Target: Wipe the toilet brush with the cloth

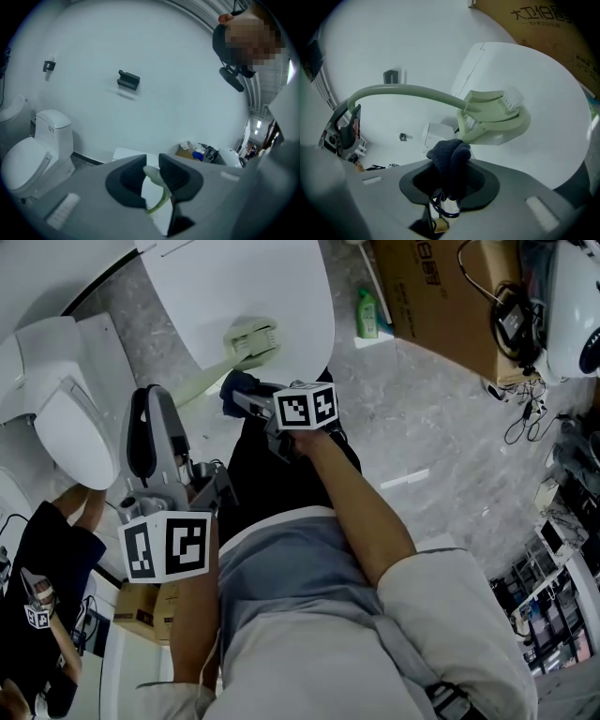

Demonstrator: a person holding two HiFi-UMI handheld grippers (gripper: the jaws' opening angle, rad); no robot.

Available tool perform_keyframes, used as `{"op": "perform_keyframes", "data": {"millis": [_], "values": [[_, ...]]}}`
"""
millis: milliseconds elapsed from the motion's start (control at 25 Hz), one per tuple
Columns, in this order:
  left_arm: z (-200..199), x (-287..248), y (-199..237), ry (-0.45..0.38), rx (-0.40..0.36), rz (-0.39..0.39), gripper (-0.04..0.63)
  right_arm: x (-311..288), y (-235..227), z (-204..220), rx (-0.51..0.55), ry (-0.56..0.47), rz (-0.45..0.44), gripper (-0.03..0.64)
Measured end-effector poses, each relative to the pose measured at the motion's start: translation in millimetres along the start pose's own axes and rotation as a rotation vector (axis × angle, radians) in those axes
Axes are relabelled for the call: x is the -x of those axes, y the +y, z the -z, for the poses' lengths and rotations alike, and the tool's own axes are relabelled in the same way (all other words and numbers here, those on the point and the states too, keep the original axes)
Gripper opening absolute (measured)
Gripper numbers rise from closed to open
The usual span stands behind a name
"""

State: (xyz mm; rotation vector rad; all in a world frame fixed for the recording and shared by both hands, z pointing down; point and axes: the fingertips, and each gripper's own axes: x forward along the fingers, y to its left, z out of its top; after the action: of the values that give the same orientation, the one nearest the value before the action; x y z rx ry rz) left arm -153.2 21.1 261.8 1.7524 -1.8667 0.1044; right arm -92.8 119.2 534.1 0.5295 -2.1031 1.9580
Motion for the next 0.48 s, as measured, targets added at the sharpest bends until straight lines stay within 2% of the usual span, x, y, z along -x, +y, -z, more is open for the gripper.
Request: {"op": "perform_keyframes", "data": {"millis": [200, 480], "values": [[1, 0, -1, -0.002, -0.002, -0.004, 0.000, 6, -1, -3, -0.008, -0.009, -0.006, 0.103], [1, 1, -1, -0.007, -0.001, -0.008, 0.000, 19, -10, -17, -0.086, -0.080, -0.007, 0.103]]}}
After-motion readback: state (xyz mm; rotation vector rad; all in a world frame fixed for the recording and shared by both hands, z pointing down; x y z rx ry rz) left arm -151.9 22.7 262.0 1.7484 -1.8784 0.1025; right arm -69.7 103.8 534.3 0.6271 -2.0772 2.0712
